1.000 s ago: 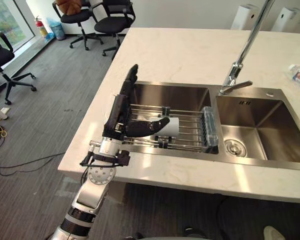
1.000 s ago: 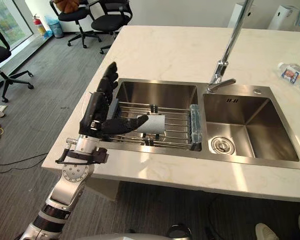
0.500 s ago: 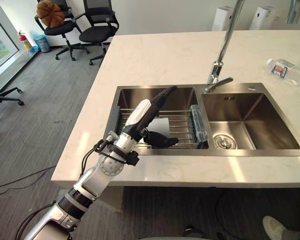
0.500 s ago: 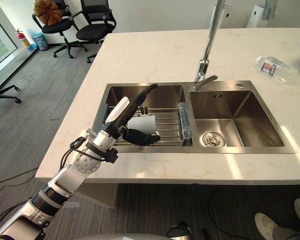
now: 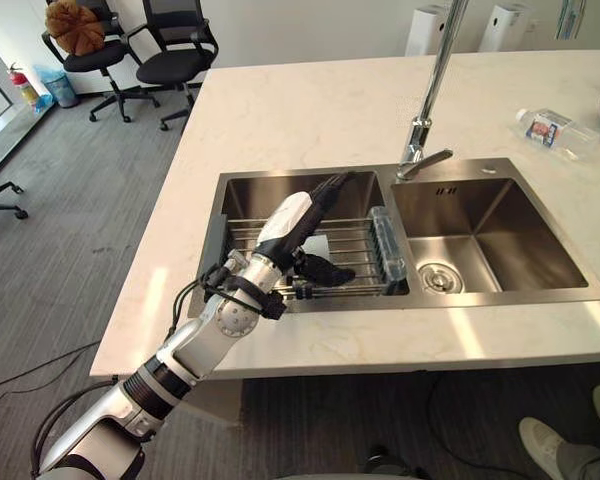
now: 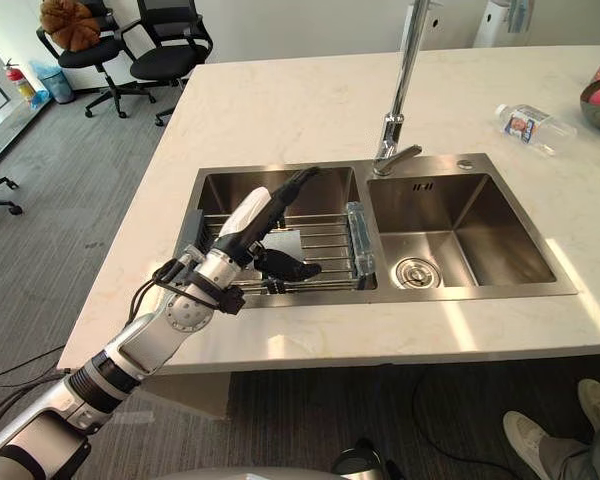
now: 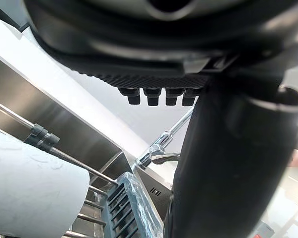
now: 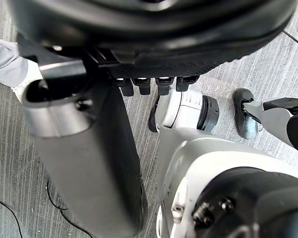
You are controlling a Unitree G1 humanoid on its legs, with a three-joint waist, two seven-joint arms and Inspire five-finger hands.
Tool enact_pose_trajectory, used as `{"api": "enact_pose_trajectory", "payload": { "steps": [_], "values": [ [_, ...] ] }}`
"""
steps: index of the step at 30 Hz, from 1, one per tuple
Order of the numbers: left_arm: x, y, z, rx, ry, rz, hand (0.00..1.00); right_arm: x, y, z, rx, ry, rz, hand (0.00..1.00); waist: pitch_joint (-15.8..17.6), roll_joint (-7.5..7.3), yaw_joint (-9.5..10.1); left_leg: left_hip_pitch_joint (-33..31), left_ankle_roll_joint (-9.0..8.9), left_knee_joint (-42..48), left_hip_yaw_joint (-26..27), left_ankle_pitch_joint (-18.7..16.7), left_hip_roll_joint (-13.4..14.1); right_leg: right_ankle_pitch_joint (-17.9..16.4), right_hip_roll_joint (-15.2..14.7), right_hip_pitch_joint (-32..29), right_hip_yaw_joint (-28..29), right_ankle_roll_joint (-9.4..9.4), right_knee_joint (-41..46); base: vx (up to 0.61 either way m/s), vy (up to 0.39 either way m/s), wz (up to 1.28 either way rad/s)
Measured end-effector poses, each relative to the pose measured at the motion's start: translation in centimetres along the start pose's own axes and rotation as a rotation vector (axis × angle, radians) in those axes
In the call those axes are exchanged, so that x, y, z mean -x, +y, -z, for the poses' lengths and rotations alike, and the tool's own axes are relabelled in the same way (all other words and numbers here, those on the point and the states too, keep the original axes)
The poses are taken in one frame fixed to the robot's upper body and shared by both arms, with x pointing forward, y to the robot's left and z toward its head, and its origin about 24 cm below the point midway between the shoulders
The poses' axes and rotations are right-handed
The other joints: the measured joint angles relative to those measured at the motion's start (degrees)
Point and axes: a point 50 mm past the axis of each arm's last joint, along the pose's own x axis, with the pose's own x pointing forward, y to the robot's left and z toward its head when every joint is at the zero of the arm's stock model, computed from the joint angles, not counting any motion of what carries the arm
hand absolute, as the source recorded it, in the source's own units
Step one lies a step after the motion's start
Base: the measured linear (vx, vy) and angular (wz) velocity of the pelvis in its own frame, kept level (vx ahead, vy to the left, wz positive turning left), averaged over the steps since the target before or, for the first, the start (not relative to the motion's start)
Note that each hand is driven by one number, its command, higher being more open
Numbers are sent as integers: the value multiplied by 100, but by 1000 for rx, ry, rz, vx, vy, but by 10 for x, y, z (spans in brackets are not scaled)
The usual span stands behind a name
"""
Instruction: Walk over to the sink, pick up the cup, carry it to the dishwasher, place the cup inside the dishwasher, then close the dishwasher door
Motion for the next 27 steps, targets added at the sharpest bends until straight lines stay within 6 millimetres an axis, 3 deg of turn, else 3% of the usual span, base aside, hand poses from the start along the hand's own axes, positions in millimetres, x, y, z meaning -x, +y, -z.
{"api": "enact_pose_trajectory", "payload": {
  "steps": [4,13,27],
  "values": [
    [0,-1,7,-4,35,3,100,0,0,1,3,9,7,100,-47,11,-4,1,3,2,49,1,-1,83,5,11,39,-13,-98,-51,-7,-8],
    [10,-6,54,-80,296,95,100,0,3,-4,70,7,-5,100,-49,18,-33,-1,-8,-54,102,59,-20,249,38,67,24,-56,-346,-39,-20,-3],
    [13,-5,70,-64,418,89,100,-1,7,-7,145,29,-11,100,-45,24,-59,52,-78,-186,99,176,55,360,139,157,-145,-176,-511,-41,-44,0]
  ]
}}
